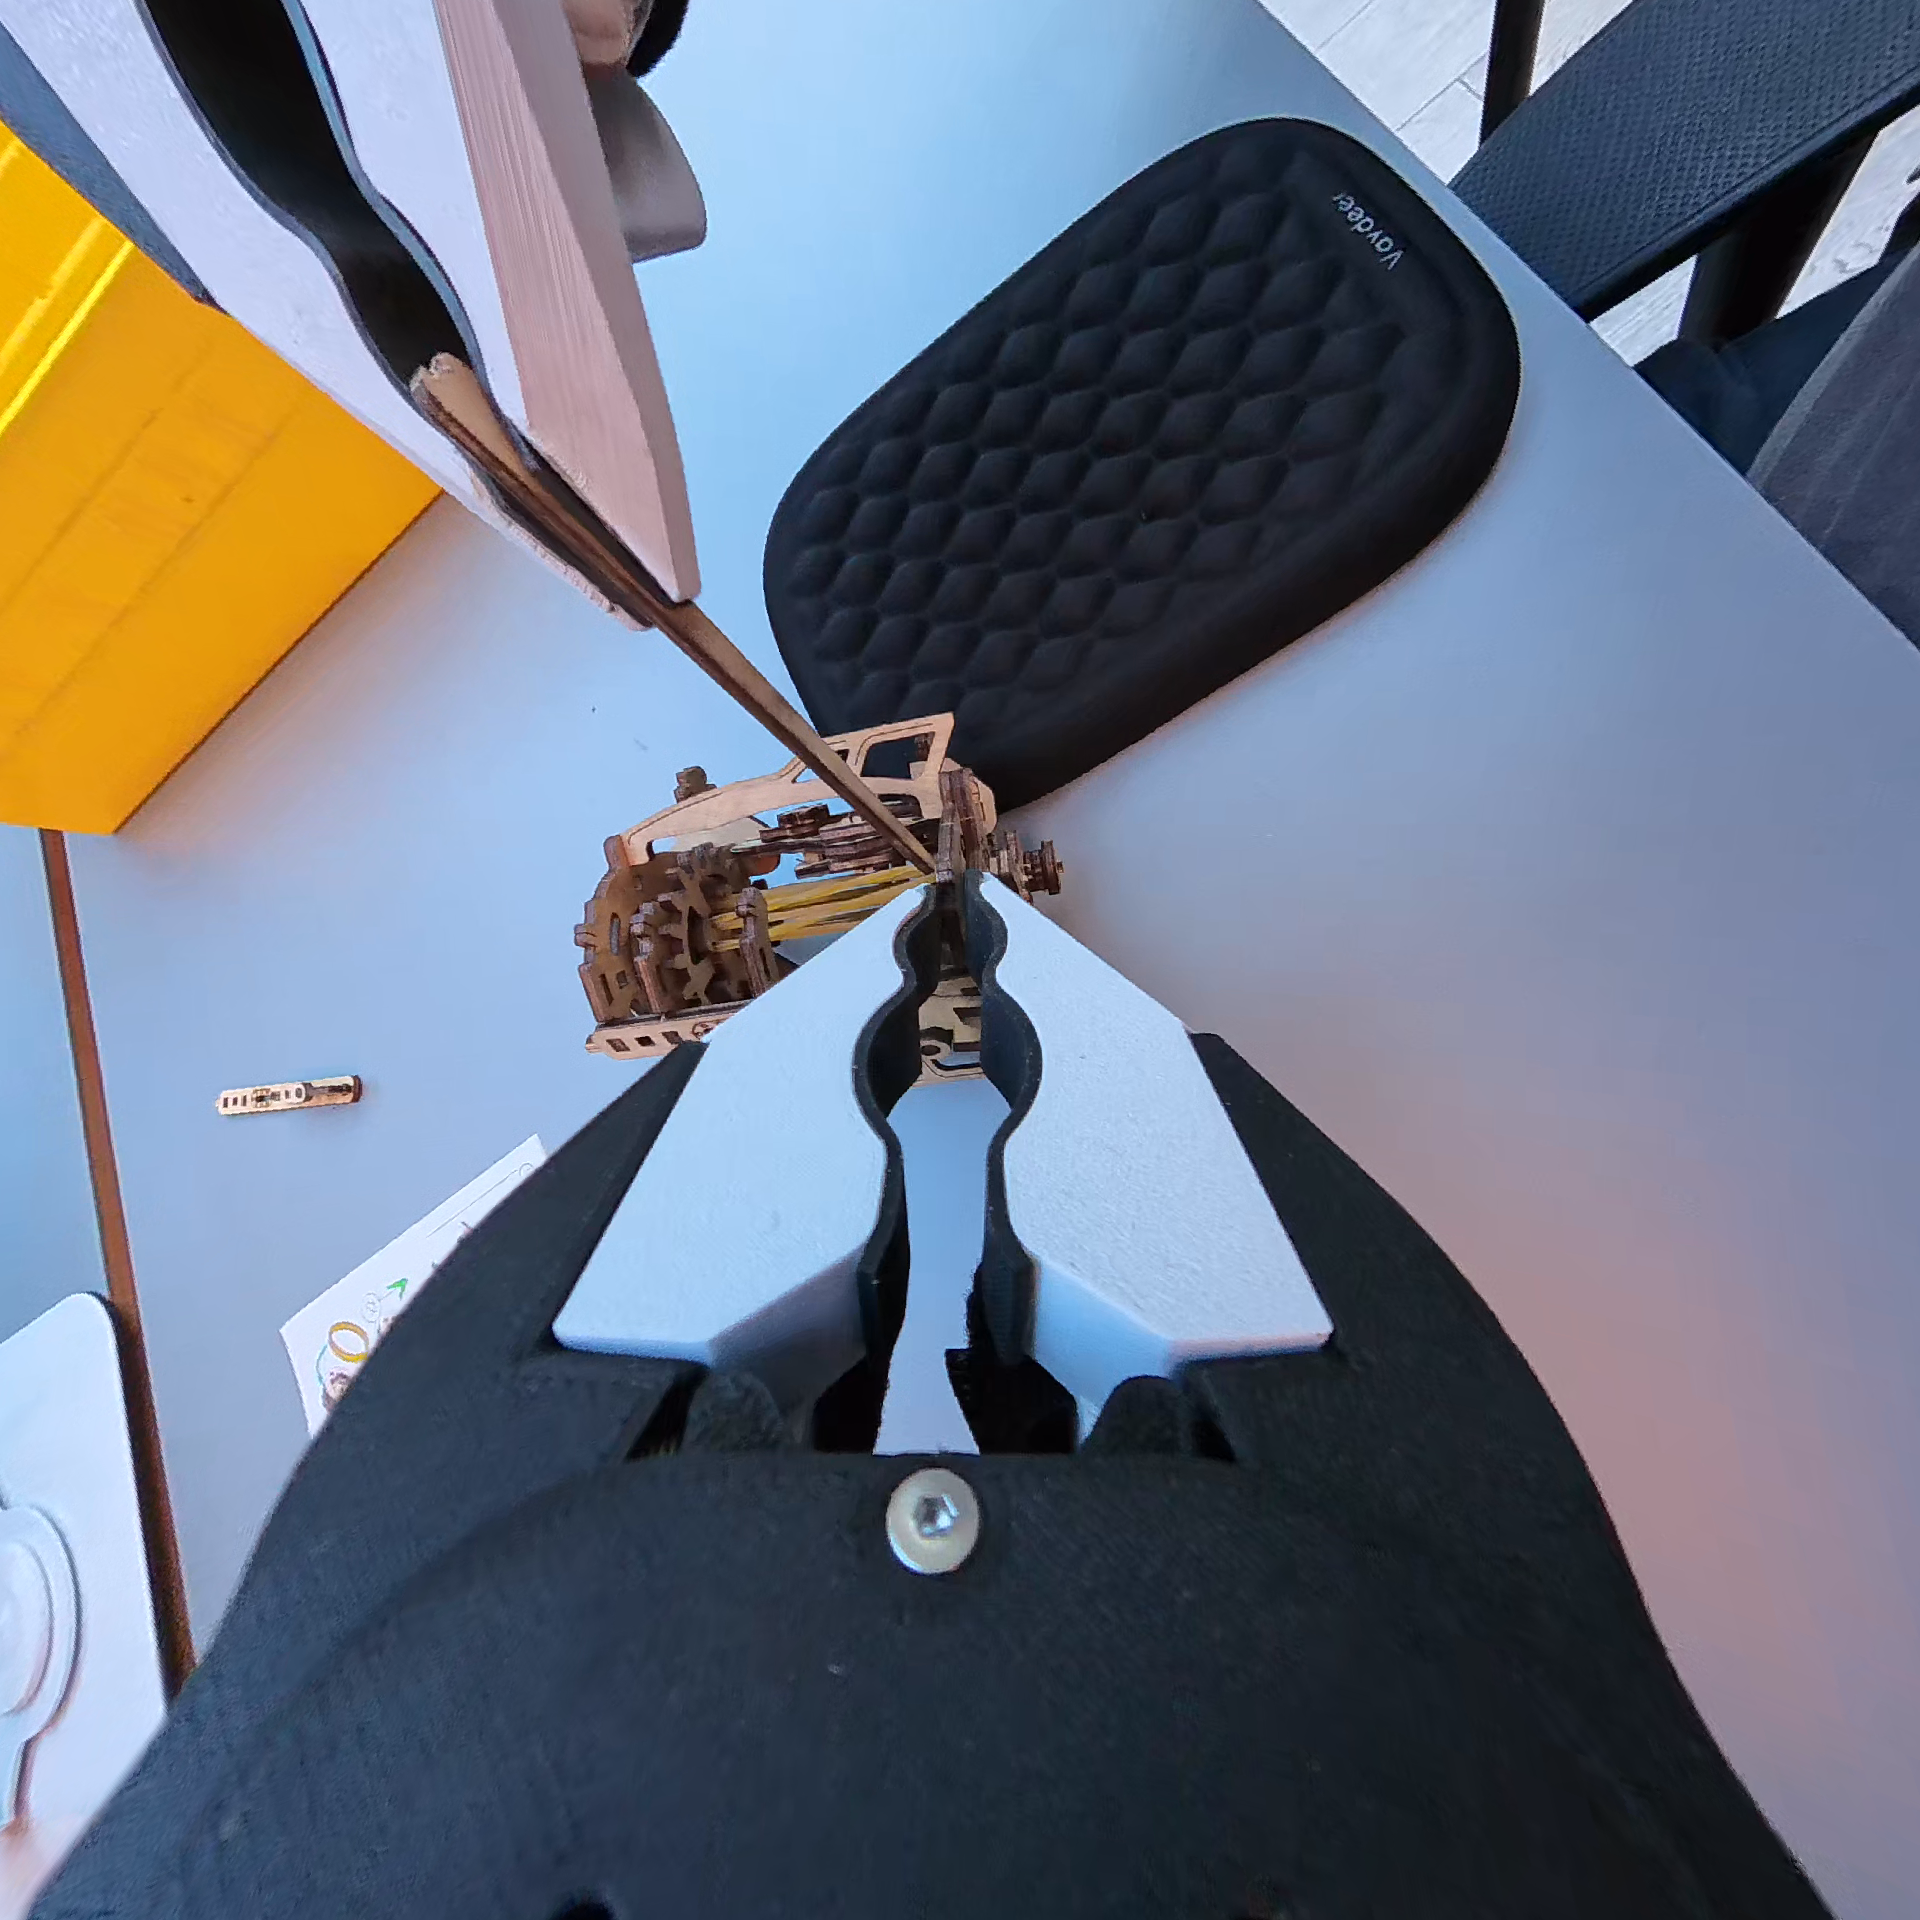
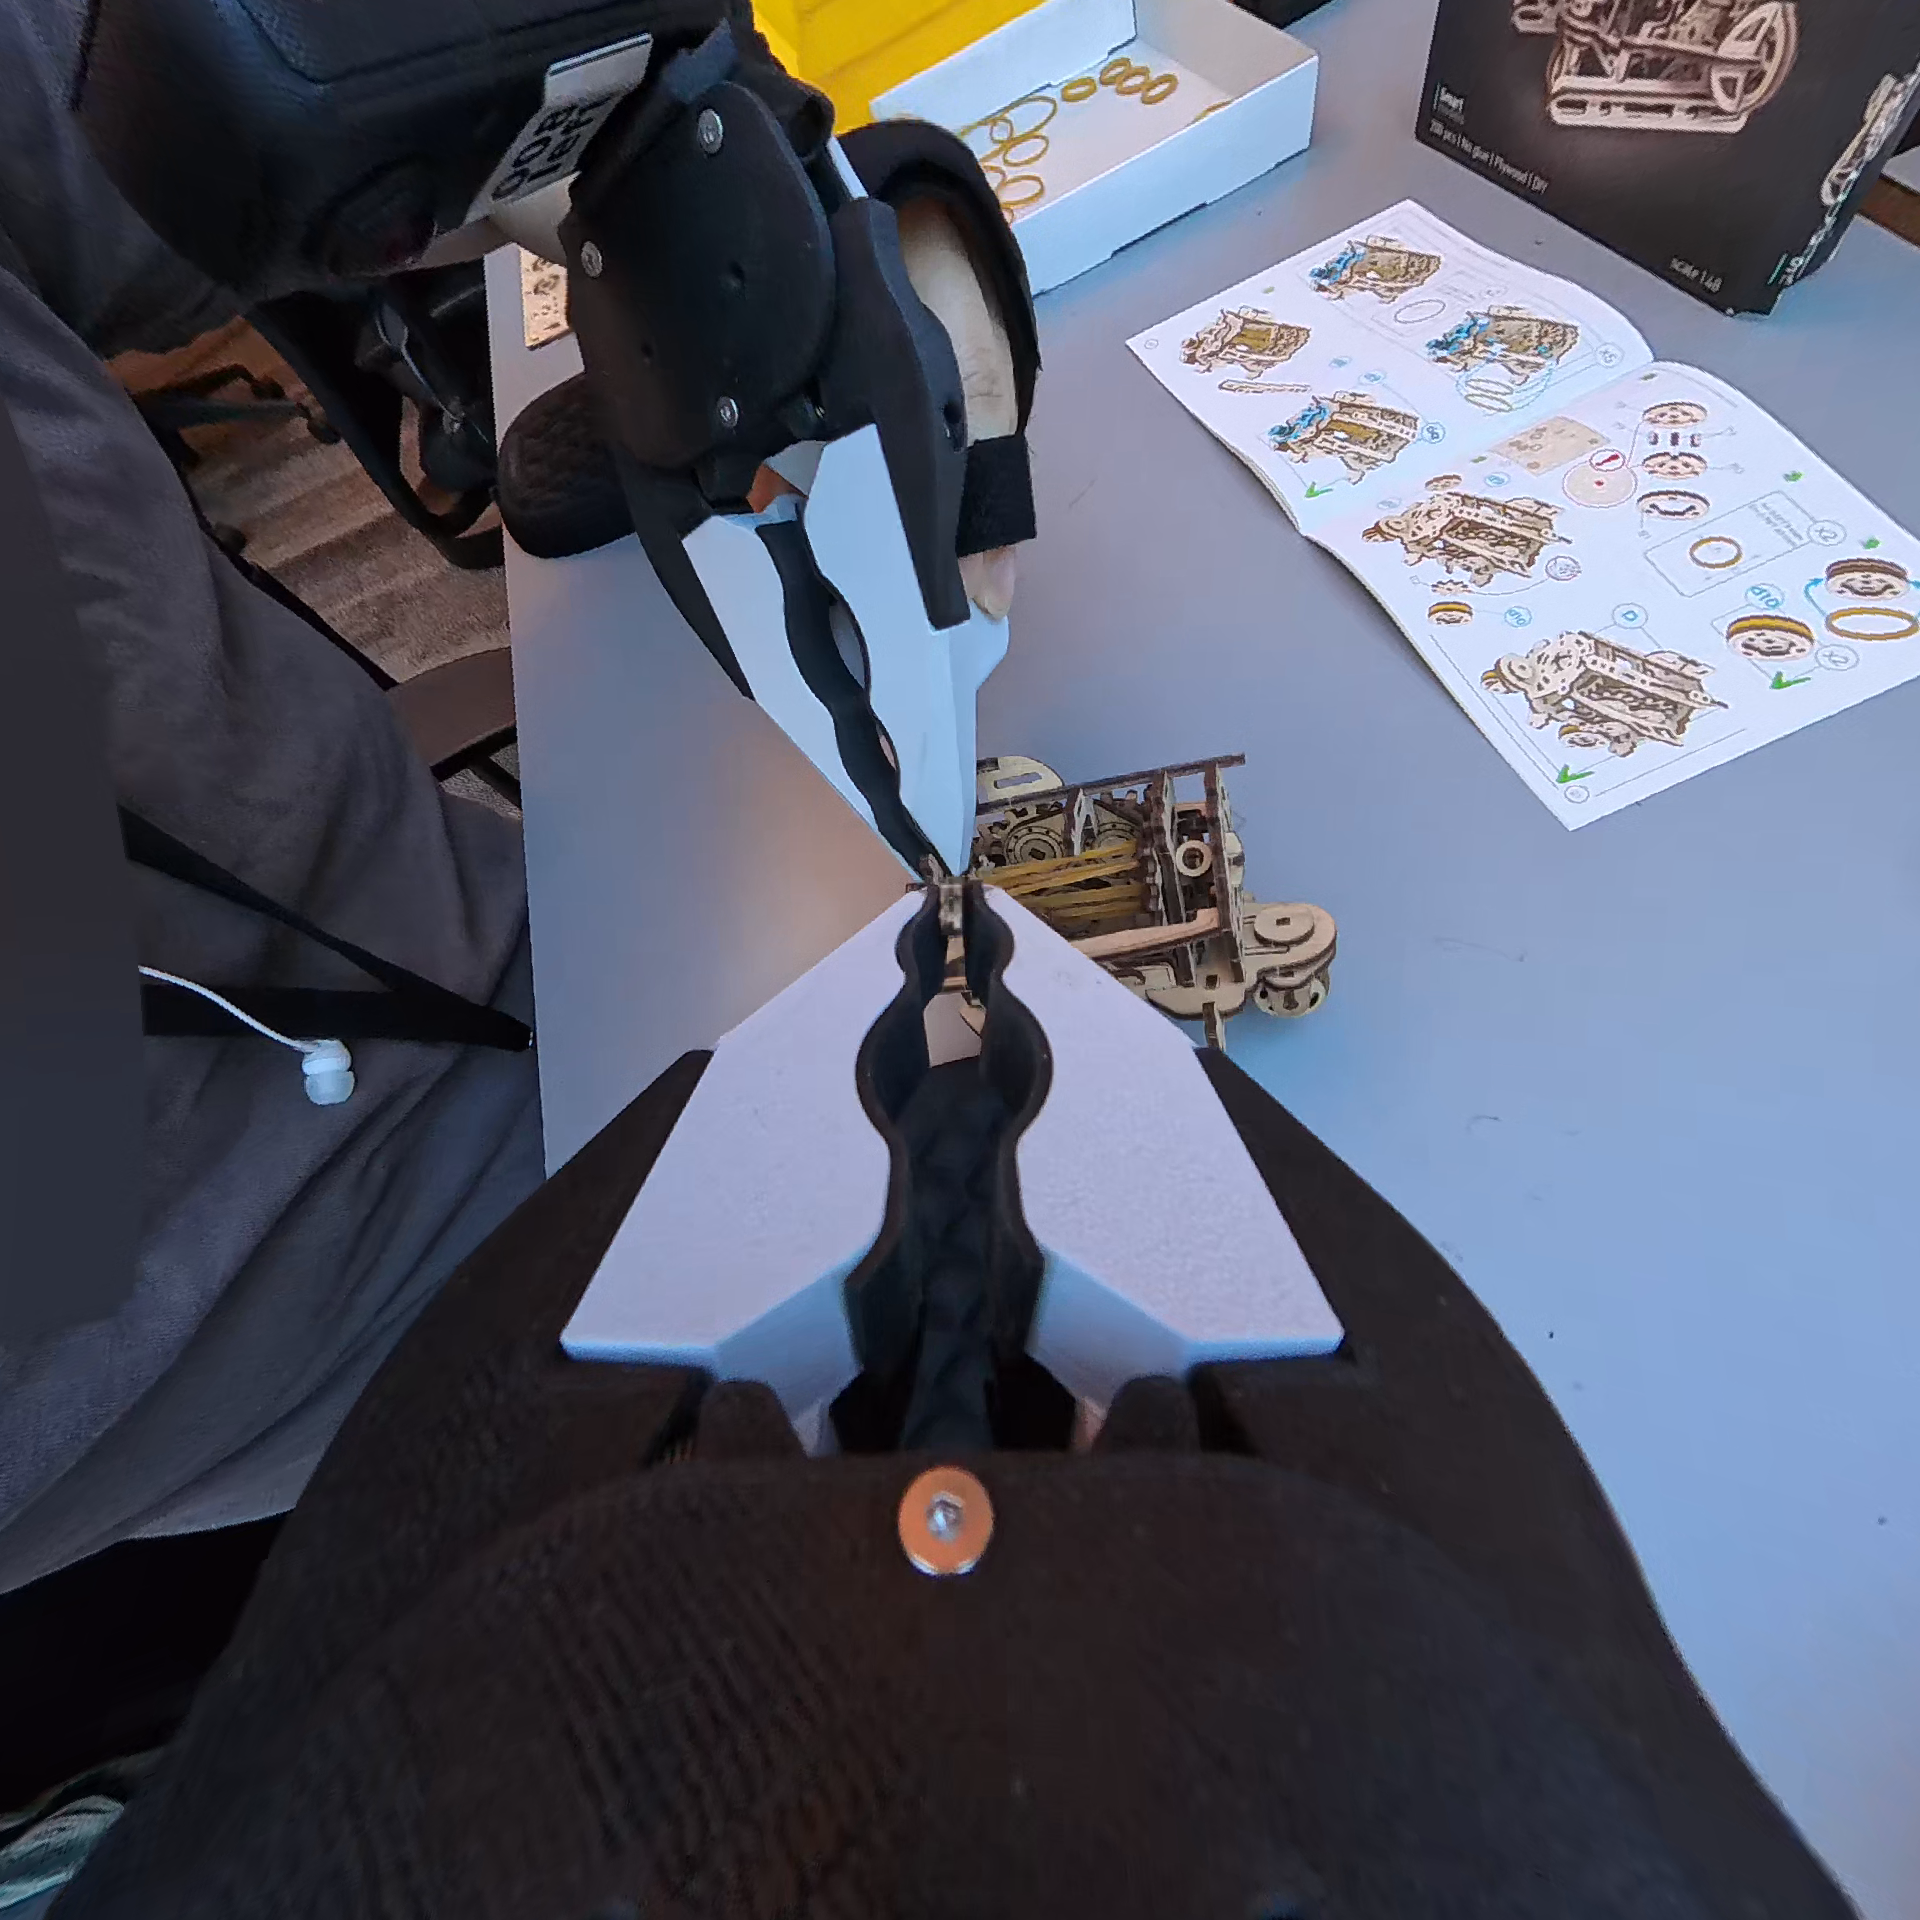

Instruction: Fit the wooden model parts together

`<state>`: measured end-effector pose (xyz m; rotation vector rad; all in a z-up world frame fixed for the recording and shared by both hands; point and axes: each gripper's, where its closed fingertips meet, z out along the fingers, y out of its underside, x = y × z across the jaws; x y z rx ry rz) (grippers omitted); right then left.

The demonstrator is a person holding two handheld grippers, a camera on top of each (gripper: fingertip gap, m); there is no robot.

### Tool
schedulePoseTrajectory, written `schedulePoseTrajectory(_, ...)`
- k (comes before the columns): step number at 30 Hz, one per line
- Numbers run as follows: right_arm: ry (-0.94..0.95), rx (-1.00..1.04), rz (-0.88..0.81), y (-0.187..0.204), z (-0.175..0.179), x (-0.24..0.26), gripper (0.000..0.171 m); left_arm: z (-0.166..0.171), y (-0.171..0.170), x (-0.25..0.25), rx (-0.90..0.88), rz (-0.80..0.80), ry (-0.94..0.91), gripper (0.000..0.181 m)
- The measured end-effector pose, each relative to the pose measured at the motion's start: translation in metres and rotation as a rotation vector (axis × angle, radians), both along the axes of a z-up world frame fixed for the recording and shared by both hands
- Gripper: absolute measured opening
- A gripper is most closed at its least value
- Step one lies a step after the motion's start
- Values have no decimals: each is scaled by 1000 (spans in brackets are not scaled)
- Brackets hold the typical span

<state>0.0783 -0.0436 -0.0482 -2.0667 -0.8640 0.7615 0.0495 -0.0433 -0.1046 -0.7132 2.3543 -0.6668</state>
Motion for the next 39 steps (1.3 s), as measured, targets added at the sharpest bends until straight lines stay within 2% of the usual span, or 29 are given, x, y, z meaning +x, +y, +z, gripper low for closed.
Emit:
schedulePoseTrajectory(2, -11, 9, 3, 0, 2, -2, 1, 1, 1, 2, 0, 10, -22, 2)
schedulePoseTrajectory(5, -22, 12, 7, -1, 2, -3, 1, 6, 5, 9, 19, 29, -94, 22)
schedulePoseTrajectory(8, -14, 3, 23, -3, 0, -7, 1, 3, -1, 8, 5, -16, -59, 28)
schedulePoseTrajectory(12, -34, 27, 14, 0, 1, -2, 1, 2, -1, 10, -10, -46, -15, 13)
schedulePoseTrajectory(20, -24, -19, 63, -3, -5, 3, 1, 0, -3, 7, 20, -92, 60, 17)
schedulePoseTrajectory(25, -51, -9, 80, -1, -10, 2, 1, -6, -2, -1, 10, -85, 104, 32)
schedulePoseTrajectory(33, -37, 3, 75, -1, -7, -2, 1, -2, -1, 2, 16, -73, 17, 27)
schedulePoseTrajectory(39, -160, 77, 46, -6, -1, -2, 1, 1, -2, 13, 2, -22, -7, 27)
